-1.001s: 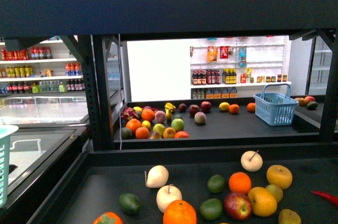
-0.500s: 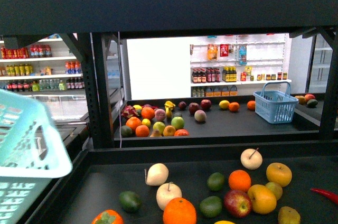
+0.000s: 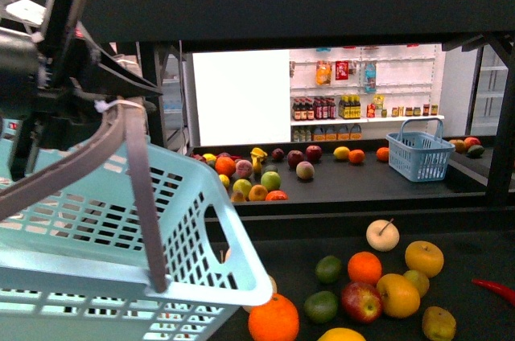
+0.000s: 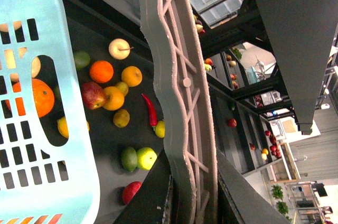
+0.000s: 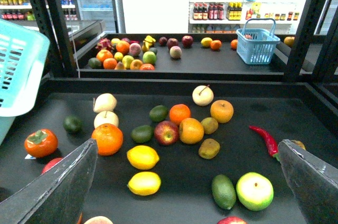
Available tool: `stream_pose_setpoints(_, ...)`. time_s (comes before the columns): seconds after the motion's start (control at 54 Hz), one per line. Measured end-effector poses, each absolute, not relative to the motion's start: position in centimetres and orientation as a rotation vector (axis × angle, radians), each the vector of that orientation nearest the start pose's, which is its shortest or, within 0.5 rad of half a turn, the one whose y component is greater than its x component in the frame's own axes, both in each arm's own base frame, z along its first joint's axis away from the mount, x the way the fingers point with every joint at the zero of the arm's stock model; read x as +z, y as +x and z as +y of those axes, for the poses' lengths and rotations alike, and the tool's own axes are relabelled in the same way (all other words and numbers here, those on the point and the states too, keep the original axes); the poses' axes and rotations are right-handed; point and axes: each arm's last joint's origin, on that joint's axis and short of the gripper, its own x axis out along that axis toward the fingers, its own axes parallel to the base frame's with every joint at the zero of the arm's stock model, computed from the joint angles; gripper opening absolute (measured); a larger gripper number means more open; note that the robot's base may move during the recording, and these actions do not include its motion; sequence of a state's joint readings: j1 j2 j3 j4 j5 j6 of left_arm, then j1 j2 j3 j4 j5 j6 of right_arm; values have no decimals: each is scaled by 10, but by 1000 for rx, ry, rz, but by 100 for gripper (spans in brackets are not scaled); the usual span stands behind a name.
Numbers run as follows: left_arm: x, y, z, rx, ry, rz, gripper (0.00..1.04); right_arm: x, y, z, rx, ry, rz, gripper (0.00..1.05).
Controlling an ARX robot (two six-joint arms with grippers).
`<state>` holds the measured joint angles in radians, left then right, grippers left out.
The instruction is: Pick lemon from shelf
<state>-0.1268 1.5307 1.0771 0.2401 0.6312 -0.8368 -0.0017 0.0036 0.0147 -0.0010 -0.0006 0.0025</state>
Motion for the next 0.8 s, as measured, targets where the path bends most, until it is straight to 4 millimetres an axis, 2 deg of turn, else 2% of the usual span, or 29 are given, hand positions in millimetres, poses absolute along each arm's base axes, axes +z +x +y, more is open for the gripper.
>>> stream_pose_setpoints(0.167, 282, 344, -93, -695, -848, 554, 13, 168, 97, 0, -2, 2, -10, 102)
stream_pose_setpoints(0.296, 272, 346, -111, -723, -846, 596, 13, 168, 97, 0, -1, 3, -10, 102)
stream_pose_setpoints(0.482, 261, 349, -120, -703, -862, 635, 13, 168, 97, 0, -2, 2, -10, 102)
stream_pose_setpoints(0.797, 265, 350, -124, -697, -841, 612, 13, 168, 97, 0, -2, 2, -10, 102)
